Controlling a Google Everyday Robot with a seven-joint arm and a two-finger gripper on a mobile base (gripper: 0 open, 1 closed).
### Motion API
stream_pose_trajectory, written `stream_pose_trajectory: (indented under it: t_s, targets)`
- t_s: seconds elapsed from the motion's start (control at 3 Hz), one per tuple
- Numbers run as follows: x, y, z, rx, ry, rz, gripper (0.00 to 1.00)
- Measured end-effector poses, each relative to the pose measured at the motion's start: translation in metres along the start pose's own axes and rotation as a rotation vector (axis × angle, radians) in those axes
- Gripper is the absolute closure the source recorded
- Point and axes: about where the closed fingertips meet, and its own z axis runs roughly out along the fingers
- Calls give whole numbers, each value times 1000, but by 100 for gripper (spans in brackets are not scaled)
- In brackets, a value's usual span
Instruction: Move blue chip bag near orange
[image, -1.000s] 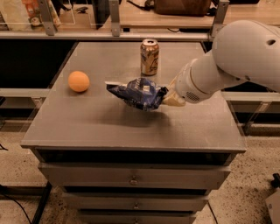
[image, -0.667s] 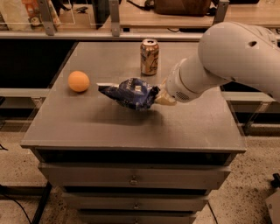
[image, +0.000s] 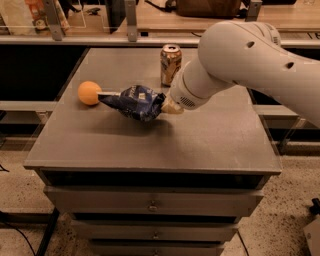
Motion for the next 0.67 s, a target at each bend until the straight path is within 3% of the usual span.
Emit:
stream_pose_trajectory:
  t_s: [0.67]
  targets:
    - [-19, -6, 6, -20, -23, 0, 100]
